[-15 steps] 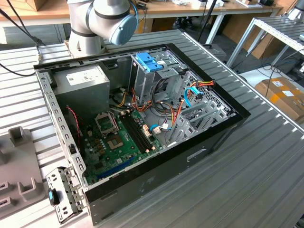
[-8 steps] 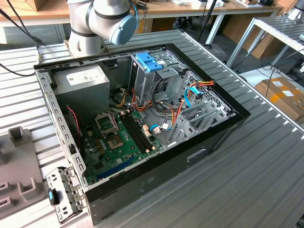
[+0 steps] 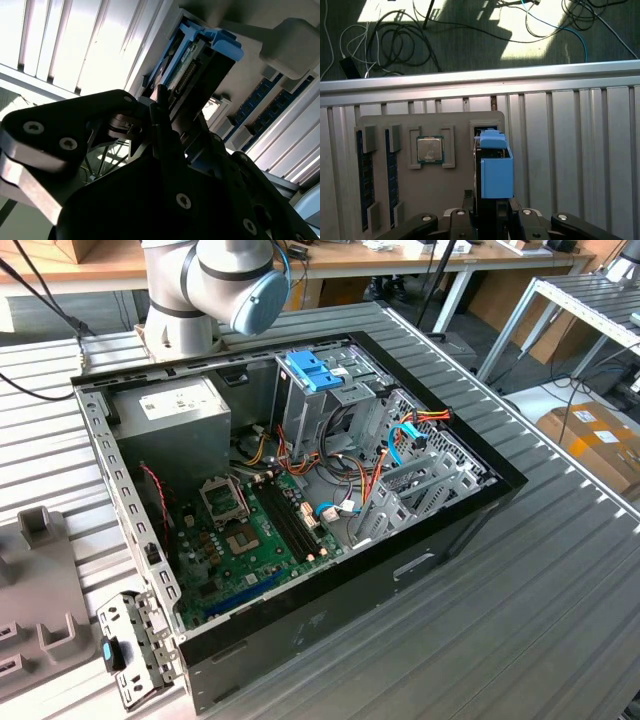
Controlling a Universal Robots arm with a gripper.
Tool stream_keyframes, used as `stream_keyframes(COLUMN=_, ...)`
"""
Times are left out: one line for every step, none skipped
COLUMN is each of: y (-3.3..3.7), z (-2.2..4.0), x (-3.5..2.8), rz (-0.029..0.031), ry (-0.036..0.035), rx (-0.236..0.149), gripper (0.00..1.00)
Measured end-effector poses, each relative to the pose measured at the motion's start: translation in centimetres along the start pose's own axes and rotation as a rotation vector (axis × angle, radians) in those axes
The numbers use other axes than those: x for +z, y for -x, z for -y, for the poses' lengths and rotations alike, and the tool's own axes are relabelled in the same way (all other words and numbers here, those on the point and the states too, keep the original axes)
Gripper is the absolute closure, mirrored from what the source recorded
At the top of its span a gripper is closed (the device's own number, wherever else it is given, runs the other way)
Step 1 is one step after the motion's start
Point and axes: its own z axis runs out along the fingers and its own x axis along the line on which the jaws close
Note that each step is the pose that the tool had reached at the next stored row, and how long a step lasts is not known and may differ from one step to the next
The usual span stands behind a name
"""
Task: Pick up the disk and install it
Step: 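Pick up the disk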
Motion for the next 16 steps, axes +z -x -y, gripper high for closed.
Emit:
stream_keyframes(y=0.0, z=0.0, x=0.0, rz=0.0001, ry=0.0, rx=0.0, gripper=0.65)
stream_keyframes(y=0.0, z=0.0, x=0.0, rz=0.0001, ry=0.0001, rx=0.0, gripper=0.65)
stream_keyframes(y=-0.01, z=0.0, x=0.0, rz=0.0001, ry=0.0001, rx=0.0, gripper=0.65)
stream_keyframes(y=0.0, z=0.0, x=0.0, rz=0.0002, ry=0.0, rx=0.0, gripper=0.65)
stream_keyframes(y=0.0, z=0.0, x=0.0, rz=0.0003, ry=0.0, rx=0.0, gripper=0.65)
stream_keyframes(y=0.0, z=0.0, x=0.0, rz=0.0003, ry=0.0001, rx=0.0, gripper=0.65)
stream_keyframes(y=0.0, z=0.0, x=0.0, rz=0.0004, ry=0.0001, rx=0.0, gripper=0.65)
stream_keyframes(y=-0.01, z=0.0, x=0.0, rz=0.0004, ry=0.0001, rx=0.0, gripper=0.65)
stream_keyframes(y=0.0, z=0.0, x=0.0, rz=0.0005, ry=0.0001, rx=0.0, gripper=0.65)
stream_keyframes(y=0.0, z=0.0, x=0.0, rz=0.0006, ry=0.0001, rx=0.0, gripper=0.65)
stream_keyframes(y=0.0, z=0.0, x=0.0, rz=0.0006, ry=0.0001, rx=0.0, gripper=0.65)
stream_keyframes(y=0.0, z=0.0, x=0.0, rz=0.0006, ry=0.0001, rx=0.0, gripper=0.65)
stream_keyframes(y=0.0, z=0.0, x=0.0, rz=0.0007, ry=0.0001, rx=0.0, gripper=0.65)
stream_keyframes(y=-0.01, z=0.0, x=0.0, rz=0.0008, ry=0.0001, rx=0.0, gripper=0.65)
stream_keyframes(y=0.0, z=0.0, x=0.0, rz=0.0008, ry=0.0001, rx=0.0, gripper=0.65)
stream_keyframes(y=0.0, z=0.0, x=0.0, rz=0.001, ry=0.0, rx=0.0, gripper=0.65)
